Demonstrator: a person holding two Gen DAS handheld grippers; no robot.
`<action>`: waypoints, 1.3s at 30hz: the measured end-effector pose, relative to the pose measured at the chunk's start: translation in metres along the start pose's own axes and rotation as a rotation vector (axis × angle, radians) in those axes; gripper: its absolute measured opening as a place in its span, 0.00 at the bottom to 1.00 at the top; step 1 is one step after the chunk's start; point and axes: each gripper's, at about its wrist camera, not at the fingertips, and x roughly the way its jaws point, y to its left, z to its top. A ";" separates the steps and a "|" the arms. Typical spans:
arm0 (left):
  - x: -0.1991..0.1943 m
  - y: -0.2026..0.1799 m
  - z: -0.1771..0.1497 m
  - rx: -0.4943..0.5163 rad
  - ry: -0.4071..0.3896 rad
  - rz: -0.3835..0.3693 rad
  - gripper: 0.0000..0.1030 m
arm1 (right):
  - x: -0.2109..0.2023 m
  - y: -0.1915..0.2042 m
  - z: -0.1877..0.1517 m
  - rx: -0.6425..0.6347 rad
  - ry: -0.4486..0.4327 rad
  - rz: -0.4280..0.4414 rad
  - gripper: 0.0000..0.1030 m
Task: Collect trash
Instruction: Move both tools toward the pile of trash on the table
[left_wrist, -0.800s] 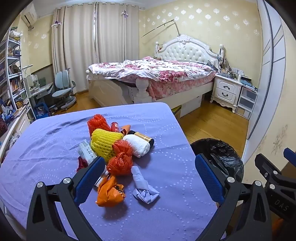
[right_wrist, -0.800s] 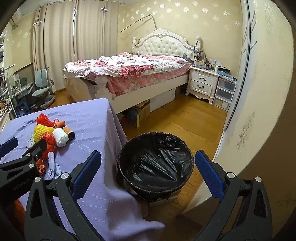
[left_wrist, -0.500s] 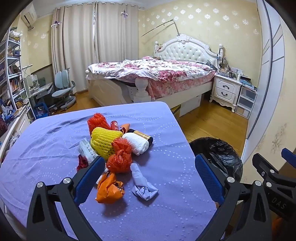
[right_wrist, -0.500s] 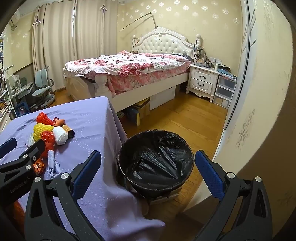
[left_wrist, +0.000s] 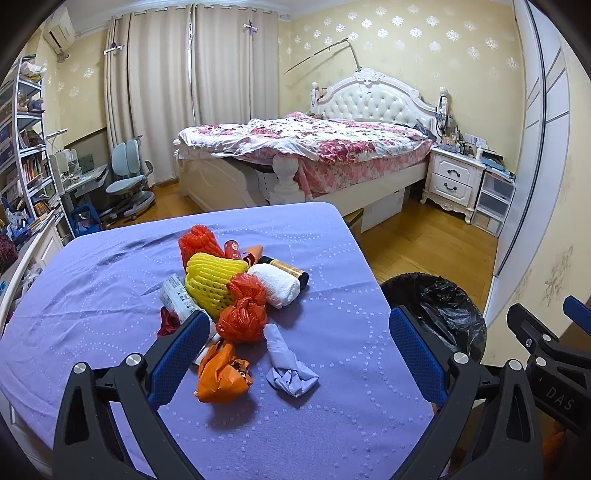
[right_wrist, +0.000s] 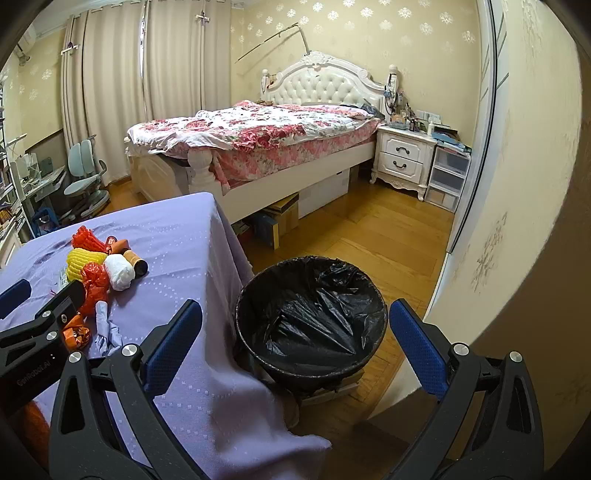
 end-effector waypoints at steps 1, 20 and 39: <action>0.001 0.000 0.000 0.001 0.002 0.000 0.94 | 0.001 0.000 0.000 0.002 0.003 0.000 0.96; 0.004 0.001 -0.002 0.006 0.014 -0.003 0.94 | 0.003 0.001 -0.002 0.007 0.009 0.003 0.96; 0.009 0.001 -0.006 0.011 0.021 -0.002 0.94 | 0.005 -0.001 0.000 0.012 0.017 0.006 0.96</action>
